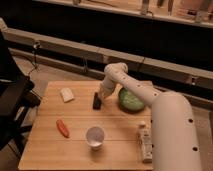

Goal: Push the eraser across the table

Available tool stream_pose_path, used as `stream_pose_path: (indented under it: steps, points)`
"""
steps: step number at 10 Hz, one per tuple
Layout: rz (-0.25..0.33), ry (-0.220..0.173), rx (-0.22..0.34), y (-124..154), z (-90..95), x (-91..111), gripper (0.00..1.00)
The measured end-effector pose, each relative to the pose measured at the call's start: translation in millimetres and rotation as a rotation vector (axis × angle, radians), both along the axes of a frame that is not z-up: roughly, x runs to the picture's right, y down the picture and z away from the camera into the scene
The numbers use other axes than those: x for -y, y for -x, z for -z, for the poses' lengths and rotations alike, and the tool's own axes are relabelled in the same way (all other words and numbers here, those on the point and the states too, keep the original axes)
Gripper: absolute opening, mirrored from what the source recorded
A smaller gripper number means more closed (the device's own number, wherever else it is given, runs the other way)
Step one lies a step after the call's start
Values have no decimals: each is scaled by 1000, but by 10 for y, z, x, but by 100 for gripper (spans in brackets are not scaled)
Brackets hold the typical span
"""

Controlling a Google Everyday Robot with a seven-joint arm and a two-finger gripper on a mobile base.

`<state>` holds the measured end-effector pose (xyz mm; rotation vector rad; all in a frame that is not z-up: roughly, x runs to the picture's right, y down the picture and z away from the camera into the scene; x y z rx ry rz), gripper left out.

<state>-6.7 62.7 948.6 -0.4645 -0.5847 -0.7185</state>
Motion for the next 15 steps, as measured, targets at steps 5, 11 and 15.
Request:
stream_pose_path:
  steps: [5, 11, 15]
  points:
    - [12, -2, 13, 14, -15, 6, 0]
    - [30, -6, 29, 61, -30, 16, 0]
    - [45, -7, 41, 92, -38, 15, 0]
